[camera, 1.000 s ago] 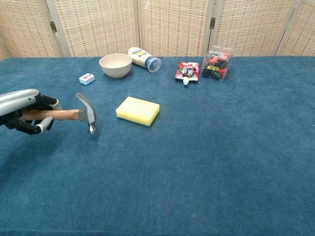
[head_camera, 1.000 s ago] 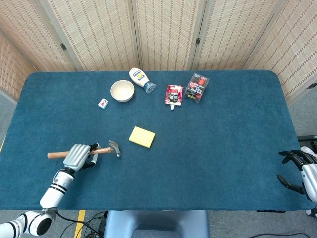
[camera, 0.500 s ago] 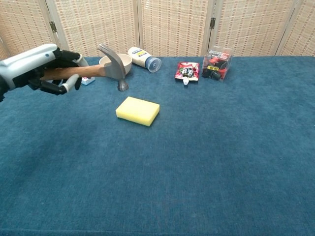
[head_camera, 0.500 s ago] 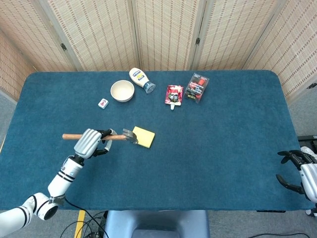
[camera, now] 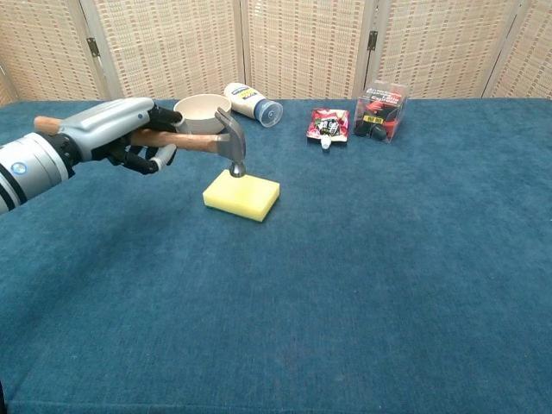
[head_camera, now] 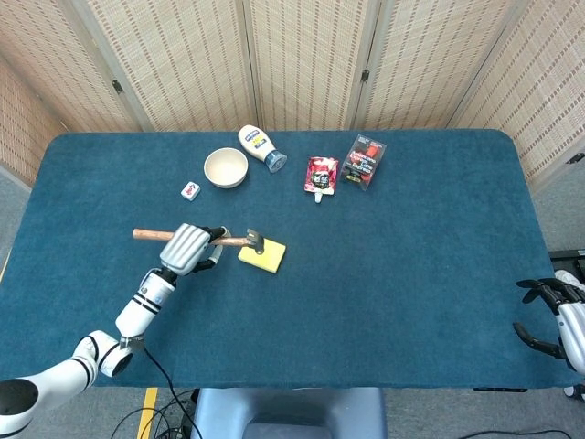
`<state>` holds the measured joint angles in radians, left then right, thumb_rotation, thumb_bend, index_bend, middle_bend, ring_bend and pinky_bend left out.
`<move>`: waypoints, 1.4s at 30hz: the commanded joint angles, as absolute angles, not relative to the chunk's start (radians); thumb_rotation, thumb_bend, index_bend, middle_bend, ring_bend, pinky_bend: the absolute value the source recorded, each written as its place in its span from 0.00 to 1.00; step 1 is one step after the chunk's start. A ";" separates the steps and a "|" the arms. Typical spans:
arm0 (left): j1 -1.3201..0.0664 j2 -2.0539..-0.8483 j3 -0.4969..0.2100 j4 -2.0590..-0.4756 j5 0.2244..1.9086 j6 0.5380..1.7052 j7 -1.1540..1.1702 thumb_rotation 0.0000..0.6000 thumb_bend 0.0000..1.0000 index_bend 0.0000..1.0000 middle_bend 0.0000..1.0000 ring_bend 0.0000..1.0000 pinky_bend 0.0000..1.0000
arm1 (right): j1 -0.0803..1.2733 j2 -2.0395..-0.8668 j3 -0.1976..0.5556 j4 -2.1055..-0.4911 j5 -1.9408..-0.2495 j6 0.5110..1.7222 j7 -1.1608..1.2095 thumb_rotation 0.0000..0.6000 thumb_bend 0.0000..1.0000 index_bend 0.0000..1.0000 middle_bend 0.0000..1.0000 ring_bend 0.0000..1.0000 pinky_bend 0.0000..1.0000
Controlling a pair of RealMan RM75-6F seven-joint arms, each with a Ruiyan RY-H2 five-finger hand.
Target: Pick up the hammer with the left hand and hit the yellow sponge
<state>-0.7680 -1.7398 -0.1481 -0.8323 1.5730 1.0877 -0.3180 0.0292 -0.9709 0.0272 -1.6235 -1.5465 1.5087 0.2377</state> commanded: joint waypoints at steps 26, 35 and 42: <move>-0.774 -1.740 -0.105 -0.816 1.525 1.096 -0.371 1.00 0.73 0.74 0.82 0.65 0.88 | 0.025 -0.973 0.028 -1.624 -1.548 1.512 0.235 1.00 0.16 0.31 0.47 0.24 0.27; -0.791 -1.817 -0.074 -0.687 1.527 1.032 -0.333 1.00 0.73 0.74 0.82 0.65 0.88 | 0.026 -0.967 0.031 -1.631 -1.539 1.505 0.228 1.00 0.16 0.31 0.47 0.24 0.27; -0.764 -1.759 -0.113 -0.781 1.500 1.104 -0.444 1.00 0.73 0.74 0.82 0.64 0.88 | 0.022 -0.969 0.033 -1.627 -1.539 1.513 0.233 1.00 0.16 0.31 0.47 0.24 0.27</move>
<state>-0.7788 -1.7903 -0.0877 -0.7248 1.5187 1.0689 -0.3852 0.0221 -0.9688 0.0327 -1.6271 -1.5389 1.5126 0.2328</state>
